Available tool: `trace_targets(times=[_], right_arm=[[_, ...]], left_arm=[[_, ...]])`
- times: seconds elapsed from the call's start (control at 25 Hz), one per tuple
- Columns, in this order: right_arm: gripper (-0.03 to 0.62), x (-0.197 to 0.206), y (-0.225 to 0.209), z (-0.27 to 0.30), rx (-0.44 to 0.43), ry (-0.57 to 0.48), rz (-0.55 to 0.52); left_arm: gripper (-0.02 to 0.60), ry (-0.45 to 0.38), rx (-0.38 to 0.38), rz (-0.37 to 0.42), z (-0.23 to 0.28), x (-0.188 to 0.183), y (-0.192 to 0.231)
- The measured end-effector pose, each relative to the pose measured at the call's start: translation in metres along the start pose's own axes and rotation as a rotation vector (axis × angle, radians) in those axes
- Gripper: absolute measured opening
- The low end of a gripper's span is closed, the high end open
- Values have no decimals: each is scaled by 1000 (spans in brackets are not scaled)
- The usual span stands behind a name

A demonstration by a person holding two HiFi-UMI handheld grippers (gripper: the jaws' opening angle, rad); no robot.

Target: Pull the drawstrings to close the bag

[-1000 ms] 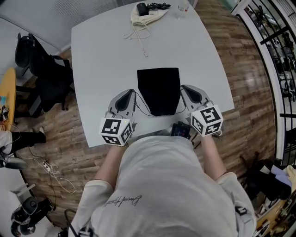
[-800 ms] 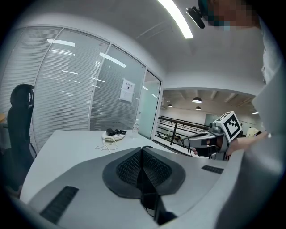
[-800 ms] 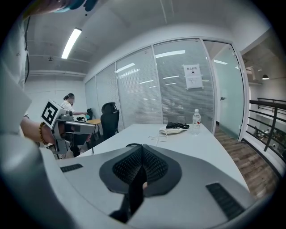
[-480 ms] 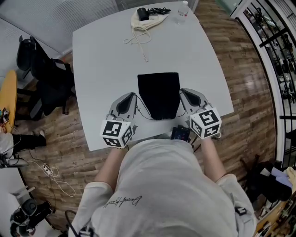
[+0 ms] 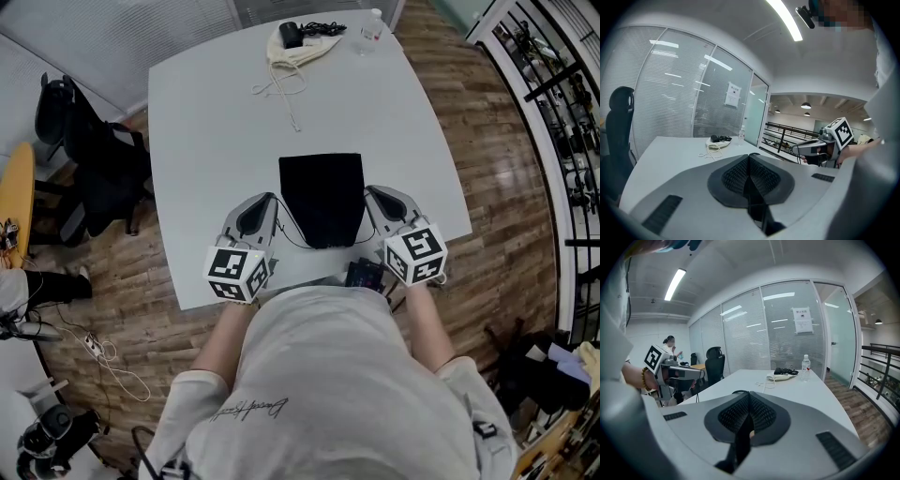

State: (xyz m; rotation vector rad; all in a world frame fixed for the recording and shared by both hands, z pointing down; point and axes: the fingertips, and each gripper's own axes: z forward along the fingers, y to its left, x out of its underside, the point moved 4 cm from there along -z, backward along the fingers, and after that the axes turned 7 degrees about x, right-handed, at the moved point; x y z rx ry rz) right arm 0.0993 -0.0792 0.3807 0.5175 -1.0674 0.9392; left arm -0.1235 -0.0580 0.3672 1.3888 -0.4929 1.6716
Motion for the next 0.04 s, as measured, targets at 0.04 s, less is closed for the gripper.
trace_targets(times=[0.04], right_arm=[[25, 0, 0, 0, 1, 0, 0]], left_arm=[[17, 0, 0, -1, 0, 0, 0]])
